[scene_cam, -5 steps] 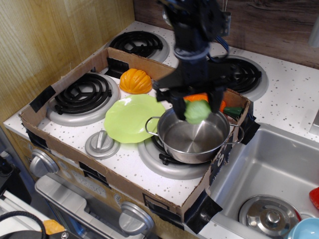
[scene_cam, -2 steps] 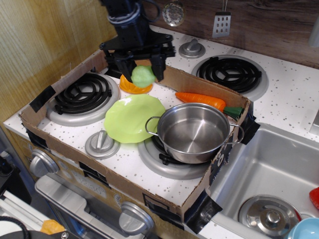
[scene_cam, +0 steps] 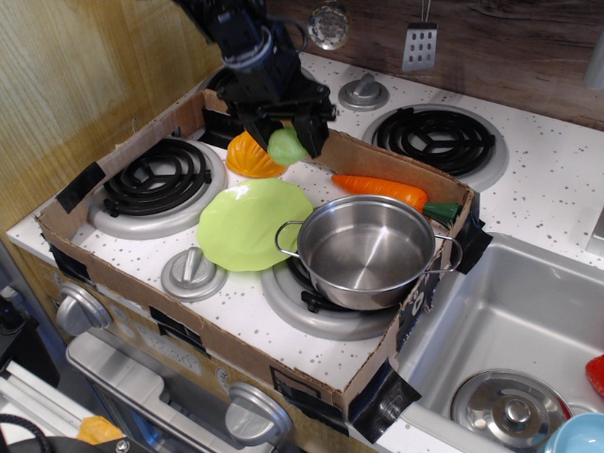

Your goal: Take broccoli out of pan

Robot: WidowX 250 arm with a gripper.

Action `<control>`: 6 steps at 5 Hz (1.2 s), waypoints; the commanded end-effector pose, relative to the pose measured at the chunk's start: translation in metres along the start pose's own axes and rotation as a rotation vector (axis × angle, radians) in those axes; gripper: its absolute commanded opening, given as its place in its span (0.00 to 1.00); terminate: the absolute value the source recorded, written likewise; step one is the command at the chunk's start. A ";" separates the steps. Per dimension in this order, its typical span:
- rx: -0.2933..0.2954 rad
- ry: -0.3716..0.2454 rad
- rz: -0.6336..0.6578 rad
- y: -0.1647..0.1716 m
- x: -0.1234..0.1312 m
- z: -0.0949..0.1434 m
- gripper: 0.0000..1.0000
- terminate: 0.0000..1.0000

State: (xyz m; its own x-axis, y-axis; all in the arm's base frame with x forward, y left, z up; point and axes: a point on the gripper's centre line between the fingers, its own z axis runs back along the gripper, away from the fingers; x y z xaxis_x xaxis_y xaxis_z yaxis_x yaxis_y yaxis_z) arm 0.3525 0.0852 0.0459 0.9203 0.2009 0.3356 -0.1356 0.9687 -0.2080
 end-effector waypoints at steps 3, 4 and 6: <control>-0.022 -0.028 -0.027 -0.019 0.050 -0.003 1.00 0.00; 0.007 0.051 0.053 -0.034 0.056 0.018 1.00 0.00; 0.099 0.063 0.016 -0.036 0.063 0.054 1.00 0.00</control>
State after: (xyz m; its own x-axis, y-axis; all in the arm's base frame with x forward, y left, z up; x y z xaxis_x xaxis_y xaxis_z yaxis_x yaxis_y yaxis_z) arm 0.3781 0.0735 0.0918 0.9574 0.2101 0.1979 -0.1887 0.9745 -0.1217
